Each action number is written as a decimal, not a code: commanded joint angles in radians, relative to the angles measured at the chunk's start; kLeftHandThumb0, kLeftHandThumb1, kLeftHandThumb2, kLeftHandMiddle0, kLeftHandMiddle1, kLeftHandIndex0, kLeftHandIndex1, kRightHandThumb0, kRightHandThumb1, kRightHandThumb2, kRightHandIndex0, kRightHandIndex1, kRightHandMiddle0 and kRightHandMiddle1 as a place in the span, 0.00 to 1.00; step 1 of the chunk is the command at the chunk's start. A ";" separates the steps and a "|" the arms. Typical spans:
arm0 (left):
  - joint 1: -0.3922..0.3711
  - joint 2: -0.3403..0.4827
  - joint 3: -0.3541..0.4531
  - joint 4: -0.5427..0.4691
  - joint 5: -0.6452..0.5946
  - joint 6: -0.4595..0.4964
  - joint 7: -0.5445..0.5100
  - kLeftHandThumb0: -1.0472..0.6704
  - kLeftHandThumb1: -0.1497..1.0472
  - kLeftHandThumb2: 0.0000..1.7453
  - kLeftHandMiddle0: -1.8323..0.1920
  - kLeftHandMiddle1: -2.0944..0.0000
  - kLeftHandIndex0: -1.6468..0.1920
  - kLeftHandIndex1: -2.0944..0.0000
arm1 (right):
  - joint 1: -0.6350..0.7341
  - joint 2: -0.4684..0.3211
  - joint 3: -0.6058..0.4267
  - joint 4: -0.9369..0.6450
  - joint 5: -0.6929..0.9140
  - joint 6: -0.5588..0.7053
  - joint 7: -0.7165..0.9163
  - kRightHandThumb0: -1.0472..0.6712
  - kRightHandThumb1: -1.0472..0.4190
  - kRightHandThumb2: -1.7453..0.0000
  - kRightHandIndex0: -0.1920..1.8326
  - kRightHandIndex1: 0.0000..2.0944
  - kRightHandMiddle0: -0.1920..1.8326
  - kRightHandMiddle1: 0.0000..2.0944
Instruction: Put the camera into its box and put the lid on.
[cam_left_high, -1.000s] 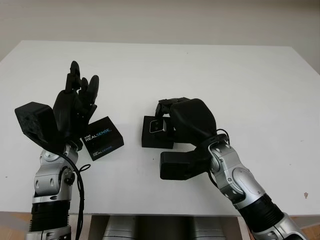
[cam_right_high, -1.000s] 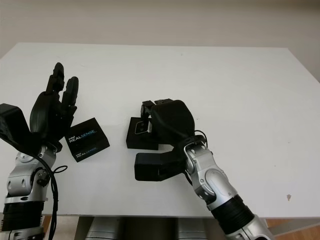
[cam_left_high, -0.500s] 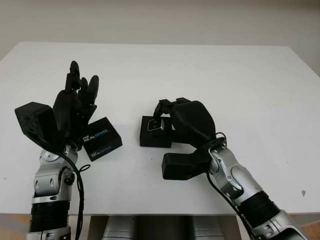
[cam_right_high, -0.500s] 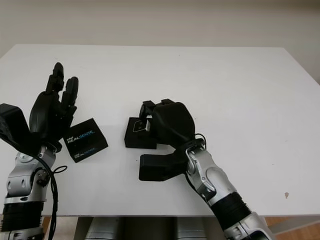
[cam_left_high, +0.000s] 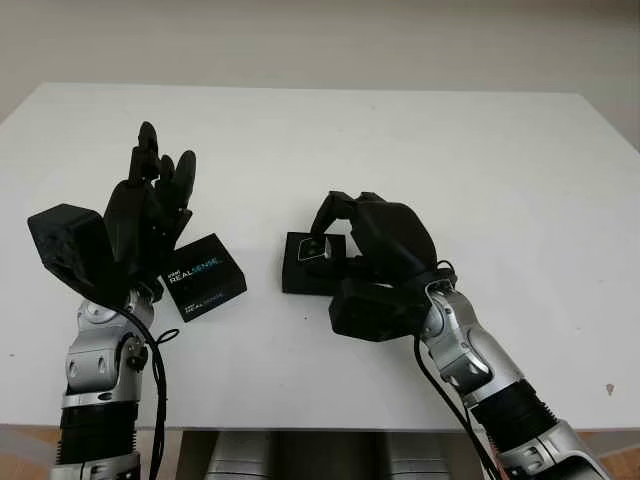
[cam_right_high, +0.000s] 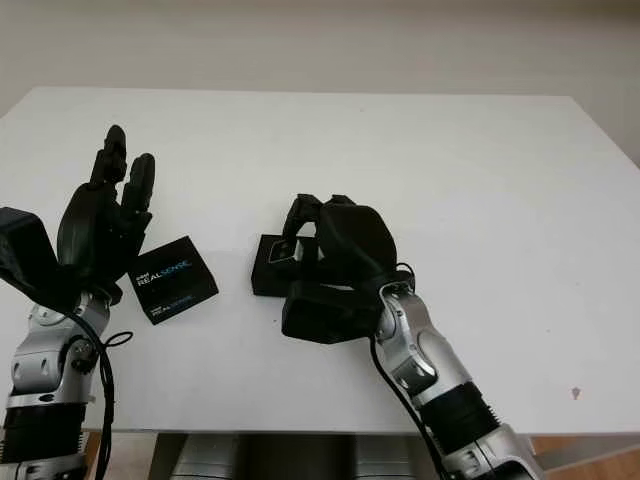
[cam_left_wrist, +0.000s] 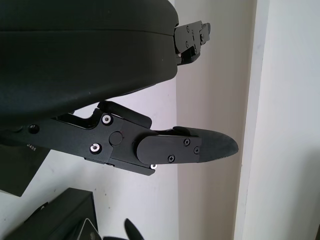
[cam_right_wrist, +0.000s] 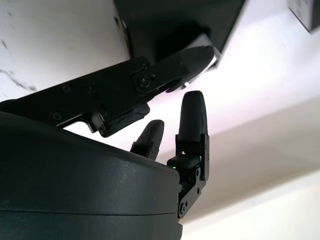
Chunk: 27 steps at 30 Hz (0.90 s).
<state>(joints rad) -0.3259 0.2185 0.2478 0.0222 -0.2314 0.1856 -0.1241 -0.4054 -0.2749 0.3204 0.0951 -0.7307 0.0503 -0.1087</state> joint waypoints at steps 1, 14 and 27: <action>0.009 0.007 0.004 -0.020 -0.002 0.001 -0.001 0.24 1.00 0.20 1.00 1.00 1.00 1.00 | 0.013 0.007 -0.015 -0.045 0.015 0.001 0.003 0.41 0.07 0.97 0.24 0.40 0.29 0.77; 0.010 0.009 0.006 -0.027 -0.004 0.012 -0.003 0.24 1.00 0.20 1.00 1.00 1.00 1.00 | 0.049 0.041 -0.034 -0.133 0.040 0.021 0.016 0.42 0.07 0.97 0.23 0.40 0.28 0.76; 0.015 0.014 0.005 -0.032 0.000 0.008 -0.009 0.24 1.00 0.19 1.00 1.00 1.00 1.00 | 0.038 0.030 -0.030 -0.028 0.033 -0.055 -0.056 0.39 0.06 0.97 0.24 0.39 0.28 0.67</action>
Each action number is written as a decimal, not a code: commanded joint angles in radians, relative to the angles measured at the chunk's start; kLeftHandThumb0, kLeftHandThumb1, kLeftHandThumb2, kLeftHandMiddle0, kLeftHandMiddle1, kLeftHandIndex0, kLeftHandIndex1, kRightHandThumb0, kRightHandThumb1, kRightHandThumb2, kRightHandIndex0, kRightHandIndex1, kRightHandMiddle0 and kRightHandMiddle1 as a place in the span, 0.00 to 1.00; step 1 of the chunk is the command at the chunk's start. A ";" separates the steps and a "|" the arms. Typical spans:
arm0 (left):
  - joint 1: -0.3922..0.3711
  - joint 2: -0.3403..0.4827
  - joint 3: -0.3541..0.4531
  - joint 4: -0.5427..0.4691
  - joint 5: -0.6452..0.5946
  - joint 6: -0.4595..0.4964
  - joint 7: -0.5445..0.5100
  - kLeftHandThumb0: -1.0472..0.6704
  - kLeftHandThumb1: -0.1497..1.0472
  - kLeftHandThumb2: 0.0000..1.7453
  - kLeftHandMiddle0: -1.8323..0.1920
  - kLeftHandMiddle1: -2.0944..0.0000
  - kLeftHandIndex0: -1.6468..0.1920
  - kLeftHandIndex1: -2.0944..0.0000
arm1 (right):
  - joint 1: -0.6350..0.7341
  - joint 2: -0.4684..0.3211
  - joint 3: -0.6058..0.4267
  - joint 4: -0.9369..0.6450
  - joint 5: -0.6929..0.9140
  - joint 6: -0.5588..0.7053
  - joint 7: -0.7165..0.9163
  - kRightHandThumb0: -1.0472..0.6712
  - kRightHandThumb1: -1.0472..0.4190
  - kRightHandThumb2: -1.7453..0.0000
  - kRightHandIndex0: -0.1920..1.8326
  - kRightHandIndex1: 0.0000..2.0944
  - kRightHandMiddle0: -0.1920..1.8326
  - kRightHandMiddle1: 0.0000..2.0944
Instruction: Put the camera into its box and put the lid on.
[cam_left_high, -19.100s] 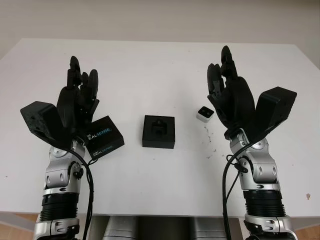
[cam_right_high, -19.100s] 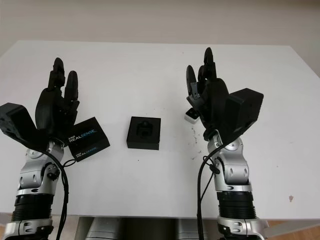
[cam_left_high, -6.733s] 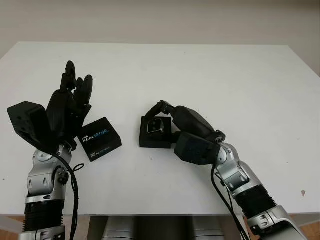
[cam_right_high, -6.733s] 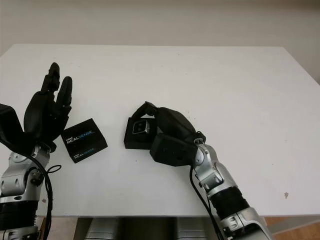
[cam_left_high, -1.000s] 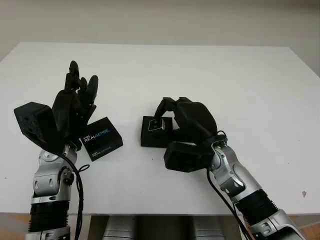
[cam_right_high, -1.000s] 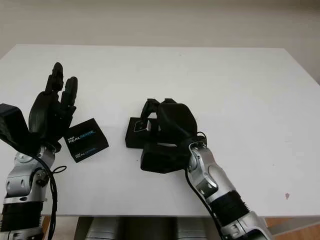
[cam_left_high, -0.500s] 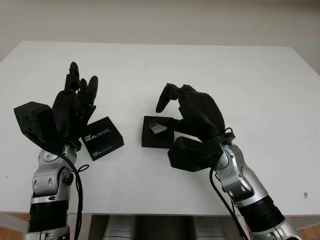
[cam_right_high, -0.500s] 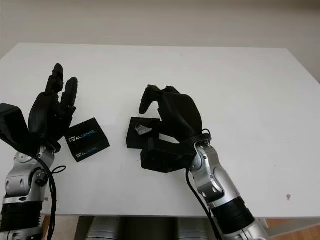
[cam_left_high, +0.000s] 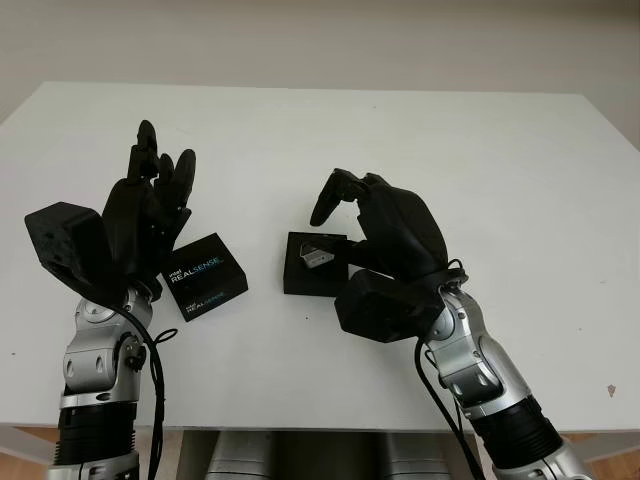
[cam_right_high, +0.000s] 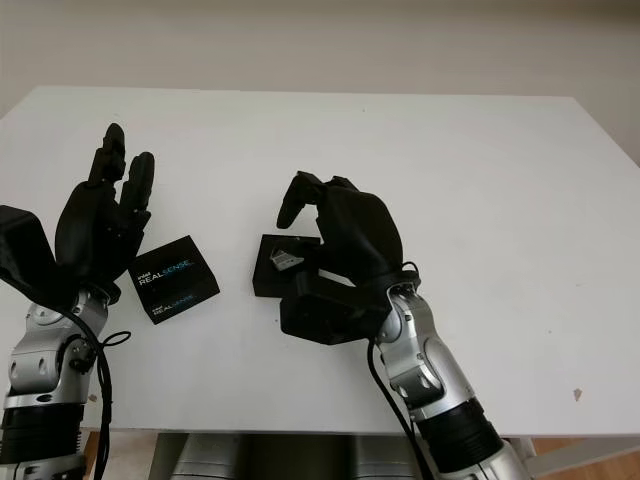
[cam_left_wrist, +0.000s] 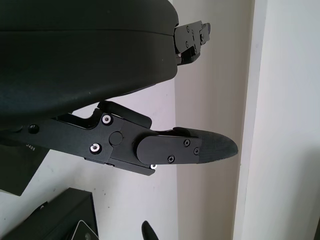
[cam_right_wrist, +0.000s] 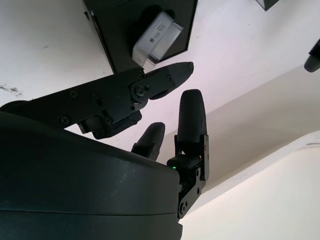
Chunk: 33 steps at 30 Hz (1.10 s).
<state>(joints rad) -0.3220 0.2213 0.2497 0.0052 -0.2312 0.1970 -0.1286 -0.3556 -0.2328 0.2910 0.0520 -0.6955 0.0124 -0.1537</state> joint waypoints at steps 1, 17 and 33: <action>0.012 0.011 0.003 -0.017 0.001 -0.003 -0.004 0.24 1.00 0.19 1.00 1.00 1.00 1.00 | -0.014 -0.020 0.004 0.025 -0.010 -0.024 -0.010 0.38 0.05 0.97 0.23 0.38 0.28 0.65; 0.015 0.011 -0.004 -0.044 0.001 0.020 0.000 0.23 1.00 0.20 1.00 1.00 1.00 1.00 | 0.044 -0.102 0.026 -0.012 -0.104 -0.024 0.041 0.36 0.03 0.97 0.25 0.33 0.33 0.62; 0.017 0.008 -0.012 -0.057 0.012 0.031 0.012 0.23 1.00 0.20 1.00 1.00 1.00 1.00 | 0.056 -0.095 0.049 -0.002 -0.122 -0.030 0.059 0.36 0.02 0.97 0.27 0.31 0.34 0.61</action>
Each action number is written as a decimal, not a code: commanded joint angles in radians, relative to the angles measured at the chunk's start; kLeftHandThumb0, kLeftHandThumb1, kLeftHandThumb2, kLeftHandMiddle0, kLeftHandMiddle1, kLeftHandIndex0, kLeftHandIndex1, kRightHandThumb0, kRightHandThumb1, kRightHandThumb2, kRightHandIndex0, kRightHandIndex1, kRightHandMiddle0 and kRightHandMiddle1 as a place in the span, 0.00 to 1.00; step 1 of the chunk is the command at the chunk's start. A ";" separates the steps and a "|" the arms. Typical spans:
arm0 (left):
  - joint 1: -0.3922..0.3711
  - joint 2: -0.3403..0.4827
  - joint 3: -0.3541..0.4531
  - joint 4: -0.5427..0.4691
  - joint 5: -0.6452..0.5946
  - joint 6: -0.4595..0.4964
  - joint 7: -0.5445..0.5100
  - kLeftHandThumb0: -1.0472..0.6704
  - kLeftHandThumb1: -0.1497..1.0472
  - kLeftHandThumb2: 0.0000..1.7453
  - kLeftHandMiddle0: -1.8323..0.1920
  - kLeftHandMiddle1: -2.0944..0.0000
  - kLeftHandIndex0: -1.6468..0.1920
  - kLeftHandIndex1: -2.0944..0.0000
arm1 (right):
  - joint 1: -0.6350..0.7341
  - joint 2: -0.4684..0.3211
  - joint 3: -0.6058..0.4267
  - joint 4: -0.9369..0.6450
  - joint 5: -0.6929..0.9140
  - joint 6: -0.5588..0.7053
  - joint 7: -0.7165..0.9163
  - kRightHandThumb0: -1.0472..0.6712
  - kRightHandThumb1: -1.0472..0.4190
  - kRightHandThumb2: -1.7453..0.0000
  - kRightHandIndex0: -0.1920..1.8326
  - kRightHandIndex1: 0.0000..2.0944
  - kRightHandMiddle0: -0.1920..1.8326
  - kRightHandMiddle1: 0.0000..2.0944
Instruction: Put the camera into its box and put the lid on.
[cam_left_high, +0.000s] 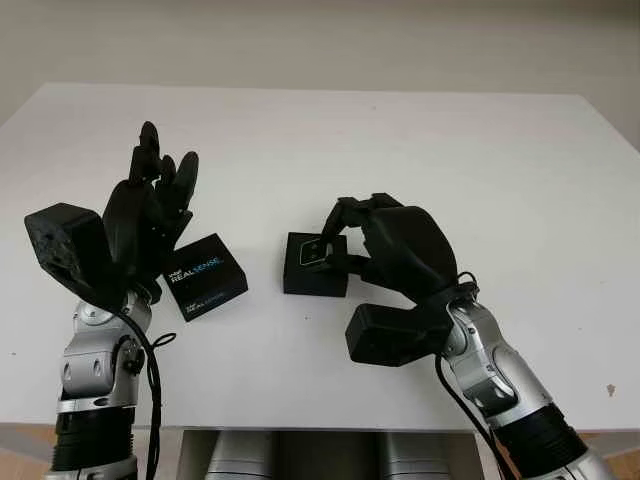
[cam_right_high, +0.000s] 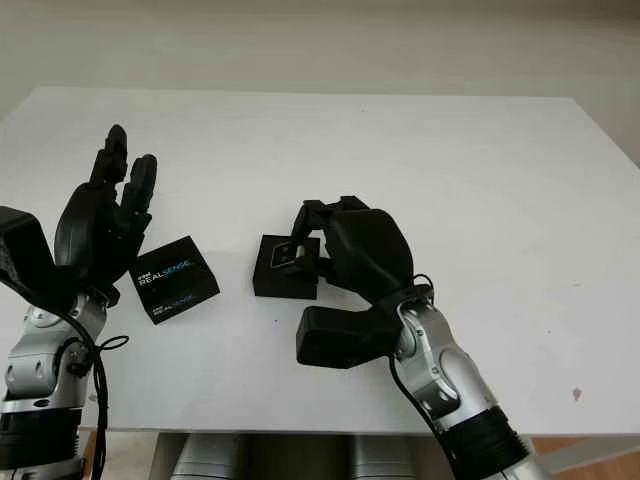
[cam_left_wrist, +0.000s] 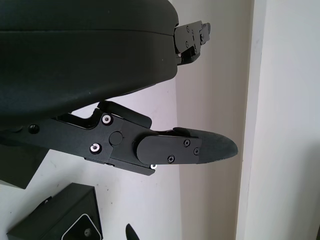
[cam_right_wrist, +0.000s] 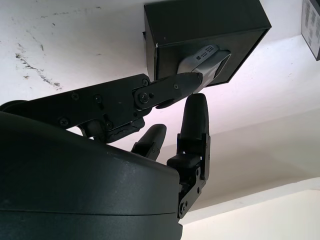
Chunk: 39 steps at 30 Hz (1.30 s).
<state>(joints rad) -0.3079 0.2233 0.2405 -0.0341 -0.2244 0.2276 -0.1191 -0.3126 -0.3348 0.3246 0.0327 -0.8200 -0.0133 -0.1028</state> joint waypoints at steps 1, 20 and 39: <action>0.002 0.005 -0.002 -0.018 0.002 0.002 0.001 0.23 1.00 0.20 1.00 1.00 1.00 1.00 | 0.009 0.012 0.018 0.023 0.003 -0.005 0.005 0.36 0.02 0.97 0.27 0.32 0.34 0.61; 0.029 0.010 0.015 -0.065 -0.009 0.033 0.008 0.24 1.00 0.19 1.00 1.00 1.00 1.00 | -0.023 0.026 0.037 0.095 -0.012 0.003 -0.014 0.37 0.04 0.97 0.26 0.36 0.35 0.63; 0.035 0.014 0.032 -0.090 -0.031 0.051 0.001 0.25 1.00 0.19 1.00 1.00 1.00 1.00 | 0.047 -0.034 0.029 0.007 -0.030 0.050 0.052 0.37 0.04 0.97 0.27 0.34 0.34 0.65</action>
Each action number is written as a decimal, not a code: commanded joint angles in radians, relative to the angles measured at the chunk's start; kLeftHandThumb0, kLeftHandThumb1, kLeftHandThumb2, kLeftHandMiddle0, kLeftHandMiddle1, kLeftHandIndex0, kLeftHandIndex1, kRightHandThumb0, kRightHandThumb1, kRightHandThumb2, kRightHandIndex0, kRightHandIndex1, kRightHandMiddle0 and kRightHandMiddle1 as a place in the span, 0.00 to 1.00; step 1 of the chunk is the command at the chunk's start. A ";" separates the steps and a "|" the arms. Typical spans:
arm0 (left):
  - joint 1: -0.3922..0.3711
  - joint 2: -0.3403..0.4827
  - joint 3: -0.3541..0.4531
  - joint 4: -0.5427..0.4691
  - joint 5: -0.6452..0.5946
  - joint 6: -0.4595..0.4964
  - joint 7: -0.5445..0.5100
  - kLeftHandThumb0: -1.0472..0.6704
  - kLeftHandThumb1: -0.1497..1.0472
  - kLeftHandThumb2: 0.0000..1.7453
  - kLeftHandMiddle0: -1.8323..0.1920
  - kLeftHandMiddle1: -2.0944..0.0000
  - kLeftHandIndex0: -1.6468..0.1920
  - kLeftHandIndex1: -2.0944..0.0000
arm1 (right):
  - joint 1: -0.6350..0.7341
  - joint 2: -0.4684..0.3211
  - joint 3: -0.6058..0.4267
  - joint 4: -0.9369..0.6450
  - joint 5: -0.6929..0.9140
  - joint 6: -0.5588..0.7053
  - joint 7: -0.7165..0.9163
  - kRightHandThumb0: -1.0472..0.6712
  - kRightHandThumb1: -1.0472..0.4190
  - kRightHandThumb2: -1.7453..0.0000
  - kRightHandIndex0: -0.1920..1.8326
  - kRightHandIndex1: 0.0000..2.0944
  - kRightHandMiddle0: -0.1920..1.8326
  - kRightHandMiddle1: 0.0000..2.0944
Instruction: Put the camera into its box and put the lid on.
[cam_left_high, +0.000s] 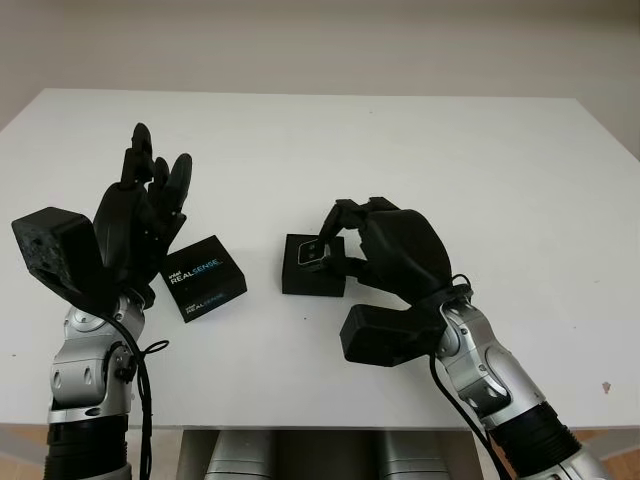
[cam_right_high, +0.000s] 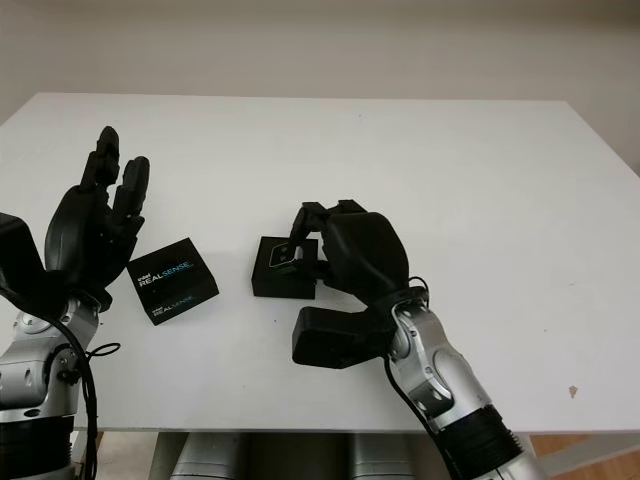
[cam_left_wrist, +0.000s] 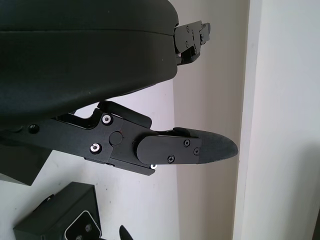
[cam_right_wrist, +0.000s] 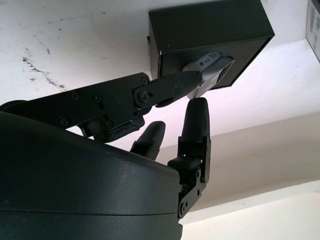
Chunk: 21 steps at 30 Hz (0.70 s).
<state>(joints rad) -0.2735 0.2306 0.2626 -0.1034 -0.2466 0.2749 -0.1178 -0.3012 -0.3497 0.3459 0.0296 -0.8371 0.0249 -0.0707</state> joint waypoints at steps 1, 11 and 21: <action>0.001 0.008 0.011 -0.022 -0.011 0.006 0.000 0.25 1.00 0.19 1.00 1.00 1.00 1.00 | 0.040 -0.026 0.009 0.001 -0.019 0.018 0.034 0.37 0.04 0.97 0.27 0.34 0.34 0.65; -0.001 0.016 0.015 -0.028 -0.015 0.011 0.002 0.25 1.00 0.19 1.00 1.00 1.00 1.00 | 0.095 -0.090 0.014 -0.074 -0.059 0.047 0.161 0.34 0.00 0.93 0.27 0.29 0.34 0.59; -0.003 0.017 0.016 -0.028 -0.007 0.012 0.006 0.25 1.00 0.19 1.00 1.00 1.00 1.00 | 0.107 -0.119 0.025 -0.119 -0.125 0.083 0.288 0.31 0.00 0.86 0.28 0.21 0.32 0.56</action>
<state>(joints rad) -0.2718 0.2343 0.2757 -0.1148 -0.2581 0.2861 -0.1142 -0.2237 -0.4392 0.3611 -0.1202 -0.9419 0.0815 0.1867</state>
